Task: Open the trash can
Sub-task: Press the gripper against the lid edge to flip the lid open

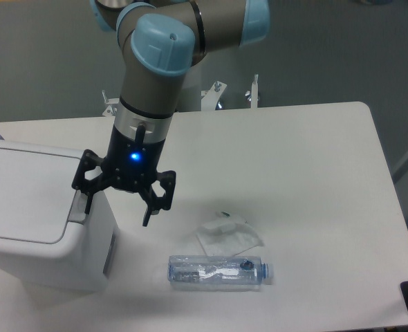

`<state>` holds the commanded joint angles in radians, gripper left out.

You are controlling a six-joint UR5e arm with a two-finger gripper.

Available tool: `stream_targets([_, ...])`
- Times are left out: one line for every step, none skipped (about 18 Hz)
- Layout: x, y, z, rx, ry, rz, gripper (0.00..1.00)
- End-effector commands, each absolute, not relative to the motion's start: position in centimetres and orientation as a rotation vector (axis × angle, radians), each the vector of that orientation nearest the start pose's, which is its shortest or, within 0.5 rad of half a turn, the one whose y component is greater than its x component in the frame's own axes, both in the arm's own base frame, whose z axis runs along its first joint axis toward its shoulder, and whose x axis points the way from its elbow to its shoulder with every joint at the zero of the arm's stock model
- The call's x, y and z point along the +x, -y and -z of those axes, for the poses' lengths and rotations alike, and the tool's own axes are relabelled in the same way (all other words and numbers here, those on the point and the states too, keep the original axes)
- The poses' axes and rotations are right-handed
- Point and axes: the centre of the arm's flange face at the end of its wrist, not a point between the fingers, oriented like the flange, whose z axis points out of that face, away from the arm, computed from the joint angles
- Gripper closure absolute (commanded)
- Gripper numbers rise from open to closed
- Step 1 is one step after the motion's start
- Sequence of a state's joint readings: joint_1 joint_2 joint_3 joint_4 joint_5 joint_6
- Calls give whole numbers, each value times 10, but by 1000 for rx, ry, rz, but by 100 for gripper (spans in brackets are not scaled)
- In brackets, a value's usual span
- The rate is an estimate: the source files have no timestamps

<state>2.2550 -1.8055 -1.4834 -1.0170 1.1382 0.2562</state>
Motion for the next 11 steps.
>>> stream_targets([-251, -587, -475, -2543, 433, 265, 0])
stream_targets([-250, -587, -476, -2542, 431, 265, 0])
stream_targets([-246, -588, -476, -2544, 423, 267, 0])
stream_targets([-245, -589, -475, -2546, 420, 269, 0])
stream_targets([-245, -589, -474, -2547, 420, 268, 0])
stream_targets([-245, -589, -473, -2548, 421, 269, 0])
stream_targets([-245, -589, -473, -2548, 421, 269, 0])
stream_targets([-246, -590, -472, -2549, 421, 270, 0])
stream_targets([-246, -590, -472, -2549, 421, 270, 0])
stream_targets([-246, -590, -472, -2548, 421, 269, 0])
stream_targets([-246, -590, -472, -2549, 421, 270, 0])
